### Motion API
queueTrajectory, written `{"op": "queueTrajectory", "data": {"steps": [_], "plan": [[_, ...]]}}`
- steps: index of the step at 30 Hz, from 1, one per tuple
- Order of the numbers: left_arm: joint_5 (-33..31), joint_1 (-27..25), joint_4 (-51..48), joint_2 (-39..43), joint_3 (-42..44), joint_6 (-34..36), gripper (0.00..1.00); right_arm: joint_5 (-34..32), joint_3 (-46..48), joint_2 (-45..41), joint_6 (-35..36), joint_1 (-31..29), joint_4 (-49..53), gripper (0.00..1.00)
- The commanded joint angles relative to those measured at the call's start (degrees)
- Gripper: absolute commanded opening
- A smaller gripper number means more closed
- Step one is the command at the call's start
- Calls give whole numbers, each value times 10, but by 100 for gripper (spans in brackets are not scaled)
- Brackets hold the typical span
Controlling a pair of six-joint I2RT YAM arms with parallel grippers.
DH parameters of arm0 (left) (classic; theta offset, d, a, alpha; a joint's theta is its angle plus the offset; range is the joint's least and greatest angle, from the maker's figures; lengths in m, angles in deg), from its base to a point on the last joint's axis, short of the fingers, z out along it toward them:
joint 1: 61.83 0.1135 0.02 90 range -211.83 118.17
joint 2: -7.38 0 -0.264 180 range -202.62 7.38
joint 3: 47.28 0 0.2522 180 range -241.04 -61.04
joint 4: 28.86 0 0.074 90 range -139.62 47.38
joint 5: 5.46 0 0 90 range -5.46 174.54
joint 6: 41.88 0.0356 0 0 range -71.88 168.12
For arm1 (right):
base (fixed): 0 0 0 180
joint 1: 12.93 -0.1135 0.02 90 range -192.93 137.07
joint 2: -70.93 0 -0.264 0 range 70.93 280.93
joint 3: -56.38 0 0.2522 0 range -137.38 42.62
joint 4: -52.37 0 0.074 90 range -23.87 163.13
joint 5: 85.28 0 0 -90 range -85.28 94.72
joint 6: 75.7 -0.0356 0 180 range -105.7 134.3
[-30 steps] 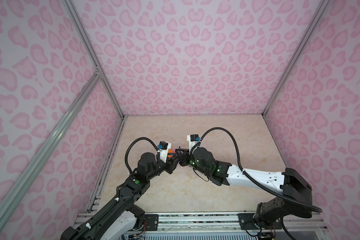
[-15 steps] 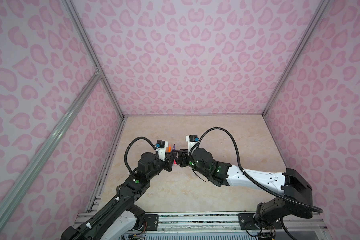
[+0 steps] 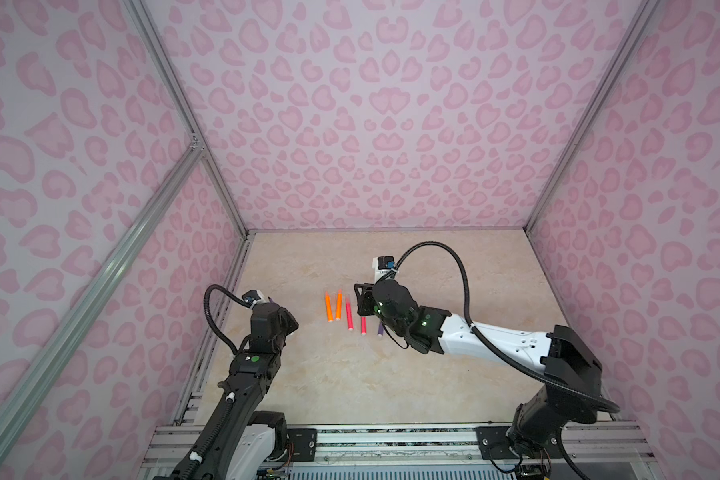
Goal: Insert the pens into the pen caps
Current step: 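Move the right gripper from the marker toward the translucent caps by the orange markers, then lower the right gripper between the orange markers and close on a translucent cap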
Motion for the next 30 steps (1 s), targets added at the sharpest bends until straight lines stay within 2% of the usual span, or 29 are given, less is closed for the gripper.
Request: {"op": "queueTrajectory", "data": {"steps": [1,11,19,24,30], "plan": [[-9,2,-4,9,2,-14,3,-11,-80,80,13,5,103,31],[7,2,4,23,7,-13,3,19,-402,342,42,19,304,27],[7,2,2,38,10,-10,3,31,-616,493,55,26,417,22],[10,3,2,40,8,-9,3,29,-683,545,60,29,442,22],[13,2,3,38,8,-9,3,24,-686,559,60,34,438,22]]}}
